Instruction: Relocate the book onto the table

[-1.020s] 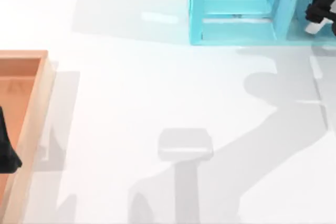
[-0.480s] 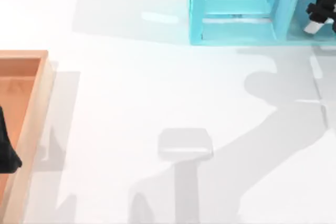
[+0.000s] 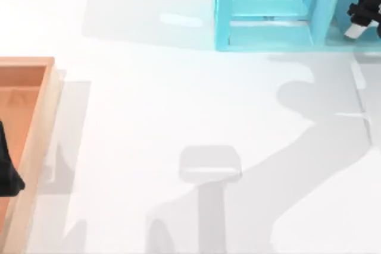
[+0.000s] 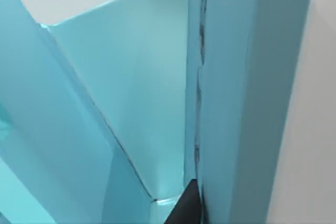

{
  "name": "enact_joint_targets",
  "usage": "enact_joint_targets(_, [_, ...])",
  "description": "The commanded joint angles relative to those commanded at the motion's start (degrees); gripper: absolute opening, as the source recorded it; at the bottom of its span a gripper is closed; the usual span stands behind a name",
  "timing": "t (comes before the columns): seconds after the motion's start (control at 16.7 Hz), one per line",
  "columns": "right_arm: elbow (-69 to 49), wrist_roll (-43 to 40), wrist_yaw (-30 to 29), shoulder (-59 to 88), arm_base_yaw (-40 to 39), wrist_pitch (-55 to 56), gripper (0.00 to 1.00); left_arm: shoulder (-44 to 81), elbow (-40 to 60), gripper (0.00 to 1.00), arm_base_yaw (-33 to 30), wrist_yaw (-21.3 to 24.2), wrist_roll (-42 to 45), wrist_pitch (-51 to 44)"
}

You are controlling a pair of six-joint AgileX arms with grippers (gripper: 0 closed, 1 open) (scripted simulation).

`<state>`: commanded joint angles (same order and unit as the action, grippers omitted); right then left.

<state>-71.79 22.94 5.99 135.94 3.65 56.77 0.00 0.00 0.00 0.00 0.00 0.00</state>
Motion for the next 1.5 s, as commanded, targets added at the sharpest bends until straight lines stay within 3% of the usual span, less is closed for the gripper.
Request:
enact_joint_targets(0.36, [6.3, 0.2, 0.7, -13.1, 0.3, -7.8, 0.00, 0.0, 0.0, 1.00, 0.0, 0.0, 0.0, 0.0])
enact_joint_targets(0.96, [26.3, 0.0, 2.5, -60.4, 1.5, -32.5, 0.00, 0.0, 0.0, 1.00, 0.0, 0.0, 0.0, 0.0])
enact_joint_targets(1.5, [30.0, -0.1, 2.7, -66.6, 1.5, -37.0, 0.00, 0.0, 0.0, 1.00, 0.0, 0.0, 0.0, 0.0])
